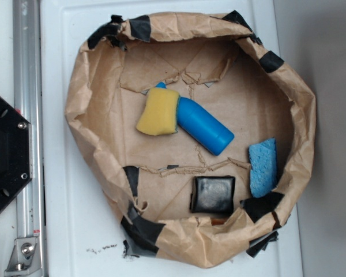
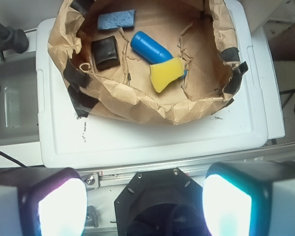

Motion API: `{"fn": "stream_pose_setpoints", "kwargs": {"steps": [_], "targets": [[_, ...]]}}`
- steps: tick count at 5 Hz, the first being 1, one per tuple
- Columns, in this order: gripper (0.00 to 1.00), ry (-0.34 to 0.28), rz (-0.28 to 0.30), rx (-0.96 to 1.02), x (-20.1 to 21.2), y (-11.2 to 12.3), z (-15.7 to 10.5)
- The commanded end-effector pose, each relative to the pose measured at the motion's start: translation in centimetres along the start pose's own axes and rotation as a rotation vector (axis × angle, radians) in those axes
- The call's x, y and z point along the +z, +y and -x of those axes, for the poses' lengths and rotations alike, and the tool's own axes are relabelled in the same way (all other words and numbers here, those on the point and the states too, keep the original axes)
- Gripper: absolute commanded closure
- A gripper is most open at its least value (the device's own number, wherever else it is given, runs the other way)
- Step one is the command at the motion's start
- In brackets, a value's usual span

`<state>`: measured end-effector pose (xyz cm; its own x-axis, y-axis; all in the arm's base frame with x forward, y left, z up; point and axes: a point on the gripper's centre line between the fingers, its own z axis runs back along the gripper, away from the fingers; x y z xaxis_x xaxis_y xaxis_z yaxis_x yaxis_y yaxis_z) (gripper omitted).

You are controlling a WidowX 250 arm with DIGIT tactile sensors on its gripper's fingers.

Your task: Grab the green sponge.

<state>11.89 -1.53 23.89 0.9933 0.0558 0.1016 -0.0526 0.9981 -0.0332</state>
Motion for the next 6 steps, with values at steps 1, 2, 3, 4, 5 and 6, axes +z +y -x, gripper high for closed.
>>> {"fn": "stream_pose_setpoints", "kwargs": {"steps": [1, 2, 3, 4, 5, 6], "targets": [[0.00, -0.055, -0.078, 0.463, -5.5, 3.9, -9.0], [0.00, -0.044, -0.028, 0.639, -10.2, 4.4, -11.1], [0.00, -0.007, -0.103, 0.591, -15.4, 3.5, -11.6], [0.00, 0.061, -0.111, 0.509, -20.2, 2.2, -11.0], [0.00, 0.099, -0.127, 0.477, -22.1, 1.9, -9.9], [1.00, 0.093, -0.119, 0.464, -22.0, 1.9, -9.1]]}}
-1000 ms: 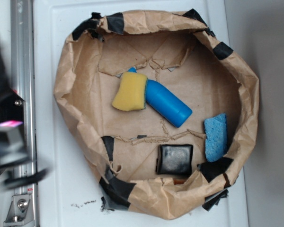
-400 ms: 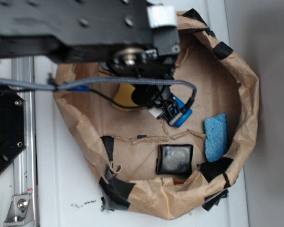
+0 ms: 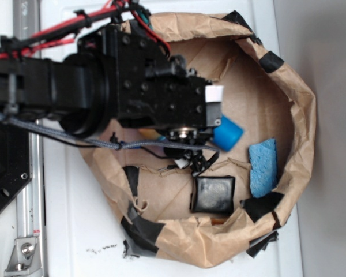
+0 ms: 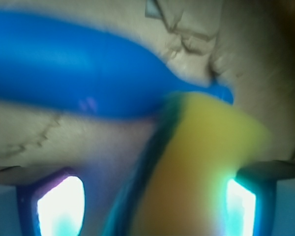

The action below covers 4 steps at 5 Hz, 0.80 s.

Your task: Grab the green sponge.

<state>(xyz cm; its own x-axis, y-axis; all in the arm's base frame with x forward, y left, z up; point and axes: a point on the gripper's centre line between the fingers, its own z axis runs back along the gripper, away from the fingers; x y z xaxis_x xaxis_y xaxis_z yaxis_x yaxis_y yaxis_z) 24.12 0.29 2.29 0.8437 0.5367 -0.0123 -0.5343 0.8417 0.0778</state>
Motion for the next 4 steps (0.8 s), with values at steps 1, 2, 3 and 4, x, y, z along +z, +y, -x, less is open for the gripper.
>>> {"fn": "stream_pose_setpoints", "kwargs": {"steps": [1, 2, 3, 4], "targets": [[1.00, -0.063, 0.047, -0.124, 3.2, 1.0, 0.8], [1.00, -0.168, 0.093, -0.257, 8.2, 0.9, 0.4], [1.00, -0.301, 0.132, -0.497, 13.3, 0.4, 0.3], [1.00, -0.316, 0.176, -0.670, 16.5, -0.5, 0.0]]}}
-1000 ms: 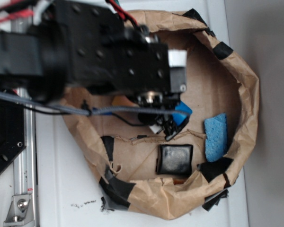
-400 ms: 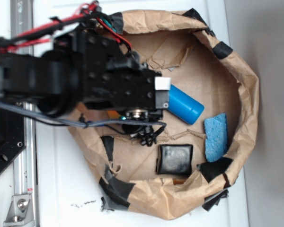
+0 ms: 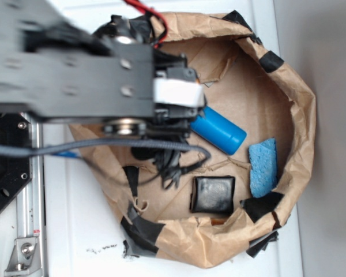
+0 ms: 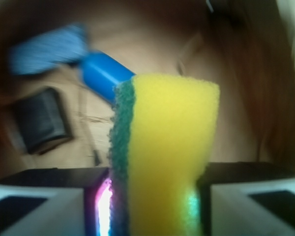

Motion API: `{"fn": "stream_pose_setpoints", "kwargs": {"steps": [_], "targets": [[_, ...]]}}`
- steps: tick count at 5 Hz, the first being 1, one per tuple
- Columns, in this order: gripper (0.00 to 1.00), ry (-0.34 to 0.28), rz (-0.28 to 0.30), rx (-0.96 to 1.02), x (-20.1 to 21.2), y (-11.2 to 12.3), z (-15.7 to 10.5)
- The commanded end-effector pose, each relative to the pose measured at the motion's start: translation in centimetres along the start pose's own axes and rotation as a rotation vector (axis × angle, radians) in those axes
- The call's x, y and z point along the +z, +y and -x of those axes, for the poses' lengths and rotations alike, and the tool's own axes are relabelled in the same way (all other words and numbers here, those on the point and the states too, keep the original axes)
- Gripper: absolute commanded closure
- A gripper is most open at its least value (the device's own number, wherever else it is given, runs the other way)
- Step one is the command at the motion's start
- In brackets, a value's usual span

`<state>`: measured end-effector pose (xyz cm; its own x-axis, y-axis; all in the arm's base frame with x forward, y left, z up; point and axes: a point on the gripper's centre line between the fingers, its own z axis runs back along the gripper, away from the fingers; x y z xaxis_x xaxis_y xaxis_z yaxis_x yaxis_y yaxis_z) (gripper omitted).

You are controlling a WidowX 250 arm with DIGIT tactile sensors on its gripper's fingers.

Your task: Grab the green sponge.

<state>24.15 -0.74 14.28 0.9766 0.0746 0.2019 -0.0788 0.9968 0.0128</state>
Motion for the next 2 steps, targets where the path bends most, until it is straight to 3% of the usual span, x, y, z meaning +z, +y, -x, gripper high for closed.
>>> {"fn": "stream_pose_setpoints", "kwargs": {"steps": [1, 2], "targets": [[1.00, -0.089, 0.141, -0.294, 4.48, -0.40, -1.72], [1.00, -0.066, 0.093, -0.261, 4.57, -0.16, -1.16]]}}
